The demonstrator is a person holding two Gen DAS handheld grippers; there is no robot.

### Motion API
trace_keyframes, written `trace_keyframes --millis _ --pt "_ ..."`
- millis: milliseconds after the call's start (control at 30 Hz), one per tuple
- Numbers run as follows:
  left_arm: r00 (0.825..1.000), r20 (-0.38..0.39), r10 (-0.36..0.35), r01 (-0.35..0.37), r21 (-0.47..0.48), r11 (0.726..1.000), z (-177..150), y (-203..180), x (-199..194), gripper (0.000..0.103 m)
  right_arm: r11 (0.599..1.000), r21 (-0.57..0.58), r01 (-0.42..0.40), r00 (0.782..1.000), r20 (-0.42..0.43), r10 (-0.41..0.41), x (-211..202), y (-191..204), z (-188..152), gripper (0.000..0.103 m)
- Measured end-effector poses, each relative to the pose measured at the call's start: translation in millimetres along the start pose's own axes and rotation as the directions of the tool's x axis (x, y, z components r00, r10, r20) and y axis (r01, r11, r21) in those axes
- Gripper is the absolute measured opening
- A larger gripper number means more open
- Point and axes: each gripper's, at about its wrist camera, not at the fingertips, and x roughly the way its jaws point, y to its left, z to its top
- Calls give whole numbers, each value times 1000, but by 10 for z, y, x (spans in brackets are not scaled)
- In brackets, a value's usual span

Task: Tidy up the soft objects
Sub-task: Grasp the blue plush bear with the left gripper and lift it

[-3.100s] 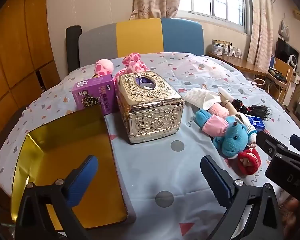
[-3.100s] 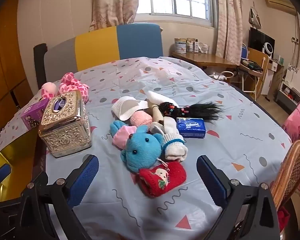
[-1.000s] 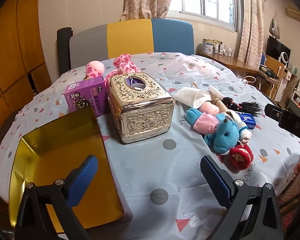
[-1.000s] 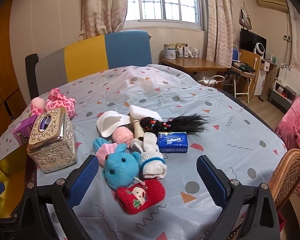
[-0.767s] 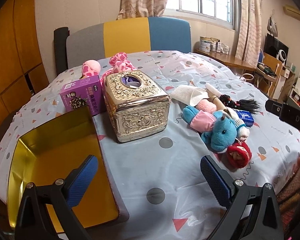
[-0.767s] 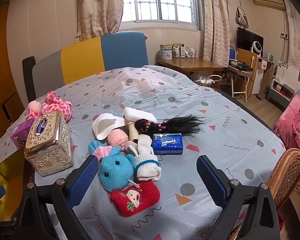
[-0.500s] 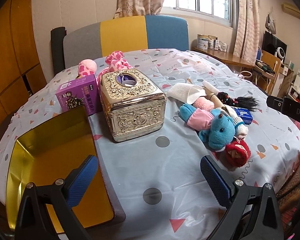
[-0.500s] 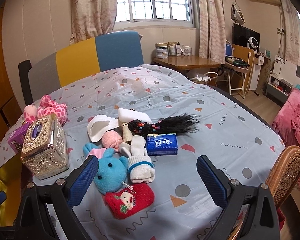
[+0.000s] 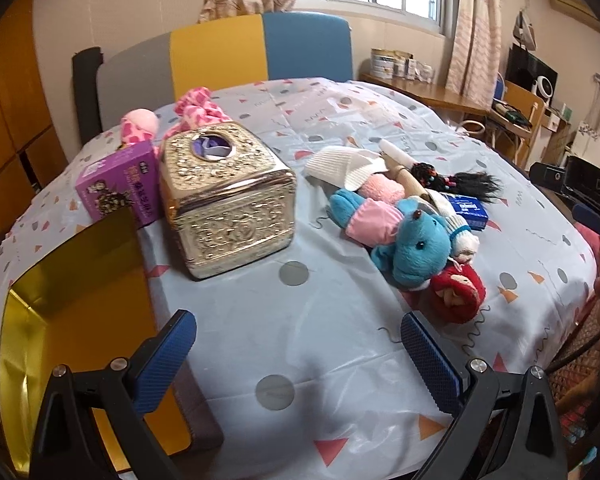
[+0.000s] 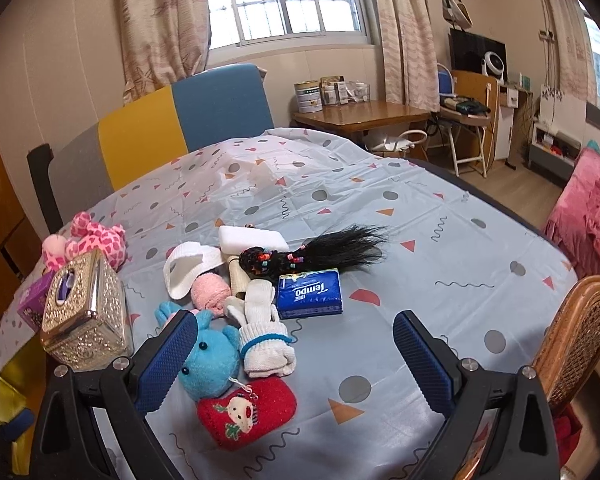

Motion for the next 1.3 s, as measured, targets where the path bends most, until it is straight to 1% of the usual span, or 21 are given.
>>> trace_keyframes --millis 100,300,433,567,633,800,900,933,967,1000,1033,1067,1100,1133,1200,1300 --pt "998 -33 -48 48 -5 999 81 -33 93 103 999 32 -5 1000 -3 5 32 -93 17 100" --pt "992 -81 -97 96 -17 995 259 -146 303 102 998 60 -13 1000 -17 14 98 -181 8 100" --pt "979 -129 -160 155 -50 987 412 -289 516 102 997 71 -29 999 -15 30 110 -199 10 100" --pt "971 -151 -188 181 -58 982 556 -488 709 102 996 85 -38 999 -20 40 129 -226 11 100" --pt "958 -184 -219 206 -87 975 612 -575 858 102 995 92 -45 999 -23 47 140 -236 11 100" --pt "944 -244 -224 197 -128 972 659 -705 1217 102 994 98 -56 998 -24 59 142 -238 4 100" --pt "940 -266 -214 182 -137 974 660 -758 1373 101 993 100 -61 998 -29 64 152 -238 3 100" --pt "937 -275 -215 182 -140 973 651 -774 1428 98 993 101 -62 997 -30 66 154 -238 3 100" --pt "931 -283 -231 195 -151 969 640 -784 1473 88 993 101 -63 997 -30 66 155 -240 3 100" --pt "924 -287 -252 213 -163 963 634 -782 1497 73 993 101 -62 997 -31 66 157 -240 3 100" --pt "911 -291 -293 247 -185 951 617 -777 1527 68 993 101 -62 997 -32 65 158 -240 3 100" --pt "902 -294 -317 267 -197 943 602 -771 1545 66 993 103 -61 997 -33 64 160 -241 2 100" --pt "898 -292 -330 279 -203 939 594 -762 1548 59 993 104 -60 997 -34 64 162 -246 1 100" --pt "898 -279 -339 290 -204 935 587 -745 1531 58 993 107 -60 997 -36 64 165 -249 1 100" --pt "893 -274 -358 310 -201 929 574 -722 1511 52 992 109 -57 997 -40 62 174 -252 2 101" --pt "899 -260 -352 317 -167 934 576 -683 1374 51 993 107 -52 997 -45 57 181 -247 1 100"
